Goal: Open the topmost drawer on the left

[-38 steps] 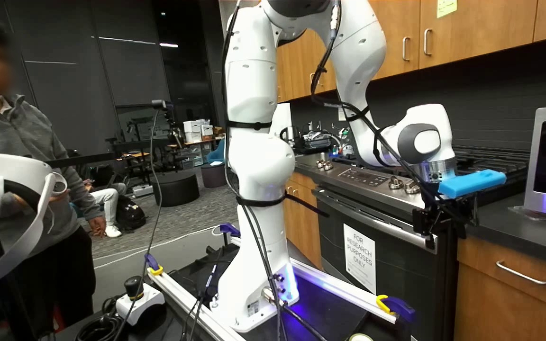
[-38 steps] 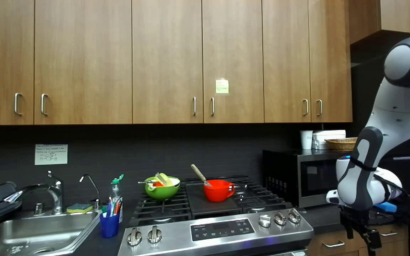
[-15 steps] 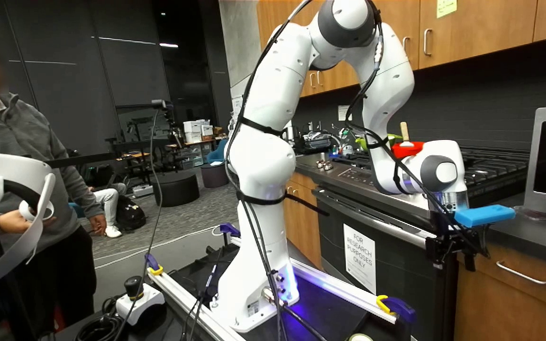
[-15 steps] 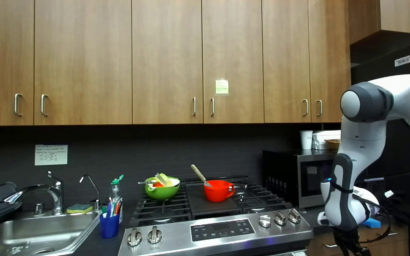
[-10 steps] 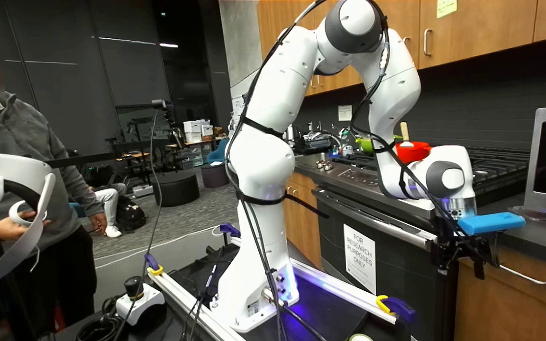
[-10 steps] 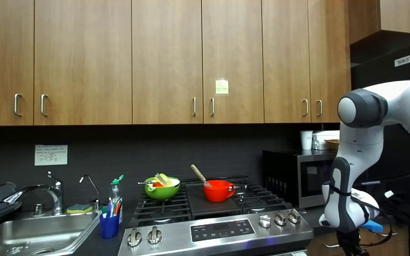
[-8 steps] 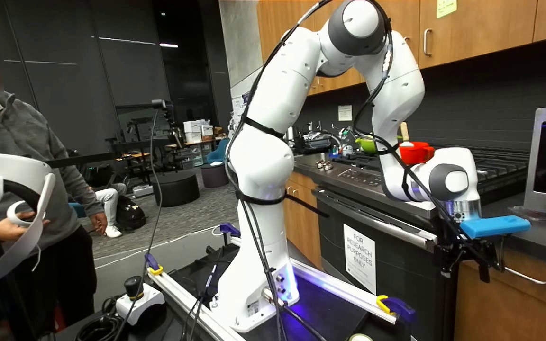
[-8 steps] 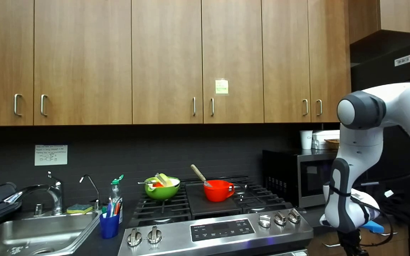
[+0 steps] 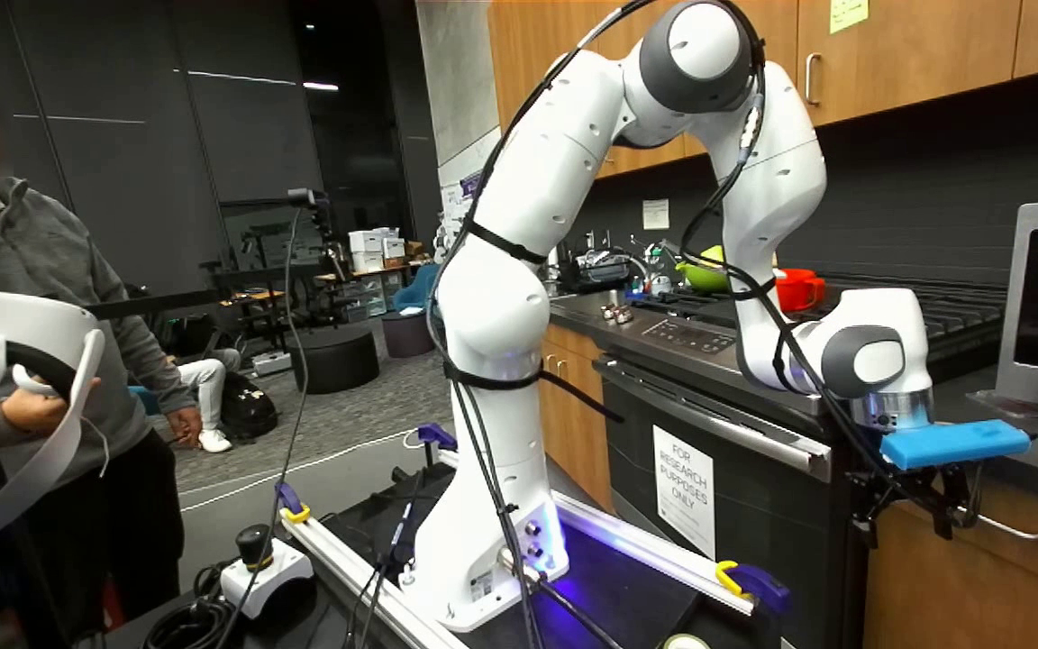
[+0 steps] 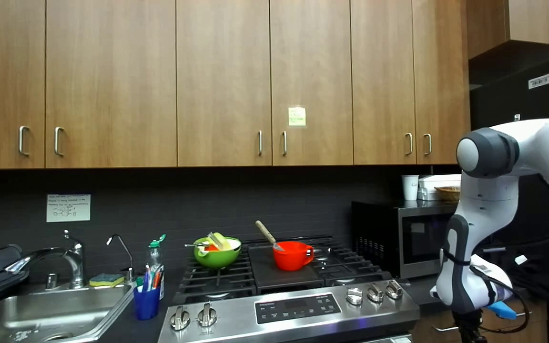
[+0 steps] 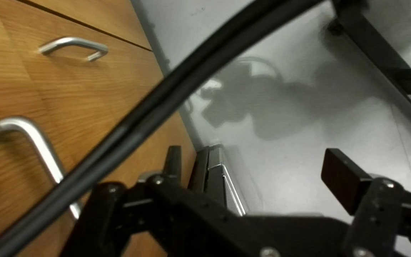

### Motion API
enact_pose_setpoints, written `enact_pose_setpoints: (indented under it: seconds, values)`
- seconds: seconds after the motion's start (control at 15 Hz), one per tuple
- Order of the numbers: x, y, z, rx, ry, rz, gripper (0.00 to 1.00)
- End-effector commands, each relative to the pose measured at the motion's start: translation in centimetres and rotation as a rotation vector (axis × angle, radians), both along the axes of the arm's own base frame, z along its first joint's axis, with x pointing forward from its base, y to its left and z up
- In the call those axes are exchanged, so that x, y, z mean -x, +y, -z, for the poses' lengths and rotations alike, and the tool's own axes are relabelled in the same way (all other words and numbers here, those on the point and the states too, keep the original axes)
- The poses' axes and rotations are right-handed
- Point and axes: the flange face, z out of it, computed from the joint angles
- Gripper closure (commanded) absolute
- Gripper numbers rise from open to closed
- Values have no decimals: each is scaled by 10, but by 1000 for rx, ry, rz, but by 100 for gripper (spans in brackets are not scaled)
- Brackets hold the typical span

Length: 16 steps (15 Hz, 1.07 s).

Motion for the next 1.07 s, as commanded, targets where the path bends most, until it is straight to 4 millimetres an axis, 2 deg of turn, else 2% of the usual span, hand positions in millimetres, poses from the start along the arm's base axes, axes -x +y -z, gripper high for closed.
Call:
enact_pose_setpoints:
  seconds: [0.0, 0.33, 0.53, 1.0]
  values:
    - [1, -5, -19, 23, -107, 32, 0]
    - [2, -12, -31, 49, -216, 52, 0]
    - [6, -1, -33, 42, -230, 127, 0]
    - [47, 22, -55, 198, -395, 316, 0]
